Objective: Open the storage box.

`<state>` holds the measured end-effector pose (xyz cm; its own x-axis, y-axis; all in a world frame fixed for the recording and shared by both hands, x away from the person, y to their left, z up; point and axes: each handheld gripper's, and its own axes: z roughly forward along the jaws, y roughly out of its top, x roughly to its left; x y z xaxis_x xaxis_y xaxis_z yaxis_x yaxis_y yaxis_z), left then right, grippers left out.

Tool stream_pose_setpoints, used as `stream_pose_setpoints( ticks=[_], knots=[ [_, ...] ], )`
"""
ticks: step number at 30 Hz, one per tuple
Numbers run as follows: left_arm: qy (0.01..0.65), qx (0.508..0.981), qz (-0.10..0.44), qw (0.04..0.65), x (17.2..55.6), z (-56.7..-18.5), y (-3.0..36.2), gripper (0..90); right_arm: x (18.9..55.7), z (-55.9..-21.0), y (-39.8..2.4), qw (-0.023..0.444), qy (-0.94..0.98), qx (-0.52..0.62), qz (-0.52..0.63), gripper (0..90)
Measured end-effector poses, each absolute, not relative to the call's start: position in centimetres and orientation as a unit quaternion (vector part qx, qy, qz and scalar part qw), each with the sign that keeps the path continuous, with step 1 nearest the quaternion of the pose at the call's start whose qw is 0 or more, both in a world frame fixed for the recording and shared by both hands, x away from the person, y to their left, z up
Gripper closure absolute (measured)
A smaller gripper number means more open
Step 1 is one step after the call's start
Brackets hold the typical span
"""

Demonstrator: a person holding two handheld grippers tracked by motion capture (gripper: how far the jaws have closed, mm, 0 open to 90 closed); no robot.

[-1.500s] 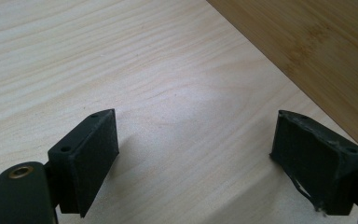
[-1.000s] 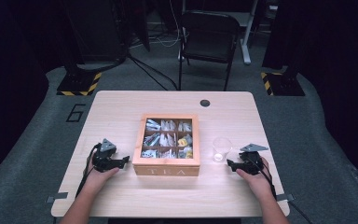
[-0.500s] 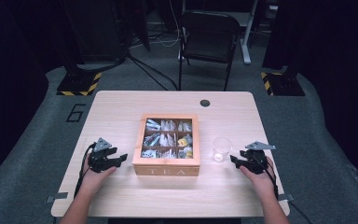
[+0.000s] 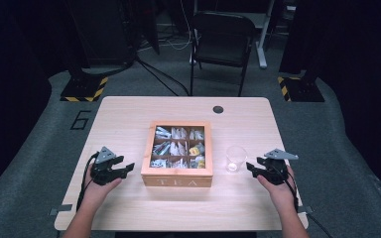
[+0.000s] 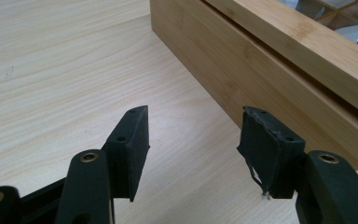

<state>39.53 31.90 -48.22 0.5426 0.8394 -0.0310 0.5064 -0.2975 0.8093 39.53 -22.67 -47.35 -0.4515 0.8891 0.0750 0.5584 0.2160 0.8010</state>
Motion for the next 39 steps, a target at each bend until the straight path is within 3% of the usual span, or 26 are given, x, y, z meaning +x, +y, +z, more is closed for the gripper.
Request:
stream_pose_setpoints(
  ticks=[9,39],
  knots=[
    [0.430,0.774,0.202,0.419,38.7,-47.0,32.0,42.3,39.2,-46.7,-22.7,0.214,0.752,0.477,0.402,42.2],
    [0.387,0.785,0.193,0.443,36.6,-45.0,30.4,45.4,37.8,-44.4,-20.7,0.219,0.762,0.433,0.427,46.0]
  ],
)
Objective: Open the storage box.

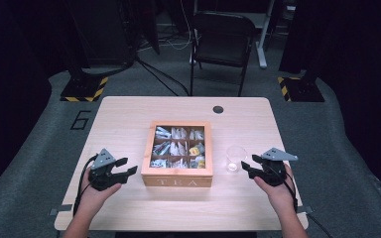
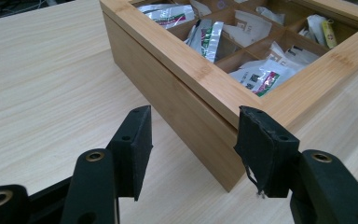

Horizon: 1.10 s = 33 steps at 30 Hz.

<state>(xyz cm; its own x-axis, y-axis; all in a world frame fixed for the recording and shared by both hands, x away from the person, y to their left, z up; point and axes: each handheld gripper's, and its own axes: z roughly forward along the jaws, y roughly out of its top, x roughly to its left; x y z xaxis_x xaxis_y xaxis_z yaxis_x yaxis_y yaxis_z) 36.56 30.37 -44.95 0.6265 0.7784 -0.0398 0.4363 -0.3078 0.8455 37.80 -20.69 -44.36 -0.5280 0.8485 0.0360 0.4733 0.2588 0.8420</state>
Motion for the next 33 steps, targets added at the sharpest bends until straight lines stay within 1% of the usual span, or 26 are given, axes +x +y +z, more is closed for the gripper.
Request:
stream_pose_setpoints(
  ticks=[17,30,33],
  knots=[
    [0.367,0.797,0.181,0.444,35.8,-45.1,29.4,46.8,37.4,-44.0,-19.8,0.212,0.767,0.418,0.438,46.2],
    [0.353,0.804,0.166,0.449,35.7,-45.9,28.8,46.6,37.1,-44.1,-18.4,0.203,0.779,0.394,0.444,46.2],
    [0.352,0.804,0.170,0.448,35.7,-46.1,28.6,47.2,37.1,-44.1,-18.2,0.202,0.780,0.390,0.445,46.1]
  ],
)
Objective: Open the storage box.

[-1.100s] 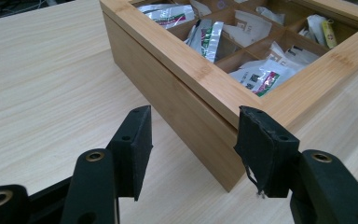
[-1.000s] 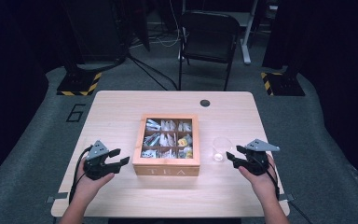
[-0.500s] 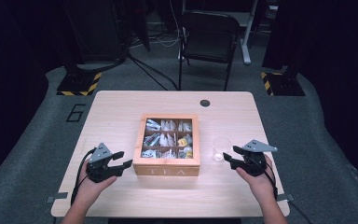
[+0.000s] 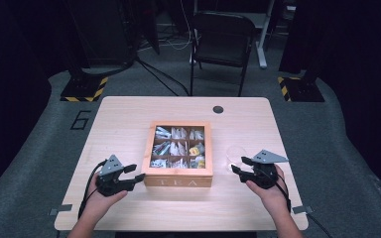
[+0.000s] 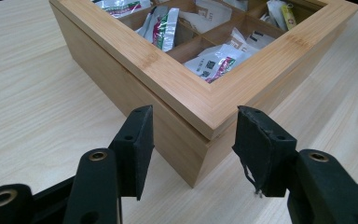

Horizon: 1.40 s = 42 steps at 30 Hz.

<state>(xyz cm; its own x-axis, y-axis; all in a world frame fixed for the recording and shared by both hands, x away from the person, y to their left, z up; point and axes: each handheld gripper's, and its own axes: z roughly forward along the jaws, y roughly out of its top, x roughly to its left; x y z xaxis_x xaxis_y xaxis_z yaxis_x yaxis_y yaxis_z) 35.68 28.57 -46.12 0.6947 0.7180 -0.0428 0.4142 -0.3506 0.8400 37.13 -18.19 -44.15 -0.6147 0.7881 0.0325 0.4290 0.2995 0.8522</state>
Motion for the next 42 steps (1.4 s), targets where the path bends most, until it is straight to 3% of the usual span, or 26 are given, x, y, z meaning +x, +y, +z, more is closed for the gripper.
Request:
stream_pose_setpoints(
  ticks=[25,40,42],
  knots=[
    [0.339,0.820,0.164,0.430,35.7,-47.1,27.5,56.9,37.2,-44.9,-16.6,0.175,0.796,0.366,0.449,49.5],
    [0.349,0.815,0.148,0.439,35.9,-47.2,27.7,56.9,37.3,-45.5,-15.7,0.156,0.810,0.351,0.442,50.2],
    [0.348,0.819,0.144,0.433,35.9,-47.3,27.5,60.5,37.2,-45.6,-15.6,0.154,0.811,0.350,0.442,50.1]
  ],
)
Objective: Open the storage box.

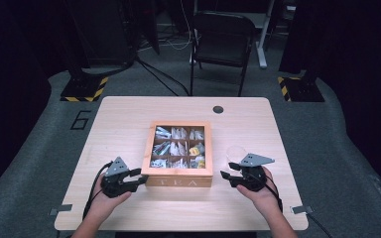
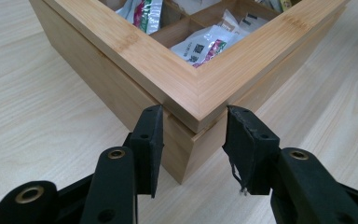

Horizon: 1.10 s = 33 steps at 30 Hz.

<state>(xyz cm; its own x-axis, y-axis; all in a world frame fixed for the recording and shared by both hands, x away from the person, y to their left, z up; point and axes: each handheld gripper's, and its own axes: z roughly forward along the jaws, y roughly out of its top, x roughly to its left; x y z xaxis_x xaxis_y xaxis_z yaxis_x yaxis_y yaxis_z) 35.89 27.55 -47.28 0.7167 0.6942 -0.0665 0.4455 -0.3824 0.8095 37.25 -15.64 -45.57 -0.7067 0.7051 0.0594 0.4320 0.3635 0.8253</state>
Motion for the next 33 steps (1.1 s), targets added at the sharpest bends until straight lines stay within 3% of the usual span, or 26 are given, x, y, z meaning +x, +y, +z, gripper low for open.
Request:
stream_pose_setpoints(
  ticks=[9,33],
  knots=[
    [0.345,0.820,0.173,0.423,35.68,-47.31,27.07,60.8,37.32,-45.74,-15.45,0.153,0.814,0.346,0.440,49.5],
    [0.350,0.811,0.167,0.437,35.60,-46.71,27.27,60.5,37.16,-45.83,-14.86,0.143,0.821,0.332,0.442,49.0]
  ],
)
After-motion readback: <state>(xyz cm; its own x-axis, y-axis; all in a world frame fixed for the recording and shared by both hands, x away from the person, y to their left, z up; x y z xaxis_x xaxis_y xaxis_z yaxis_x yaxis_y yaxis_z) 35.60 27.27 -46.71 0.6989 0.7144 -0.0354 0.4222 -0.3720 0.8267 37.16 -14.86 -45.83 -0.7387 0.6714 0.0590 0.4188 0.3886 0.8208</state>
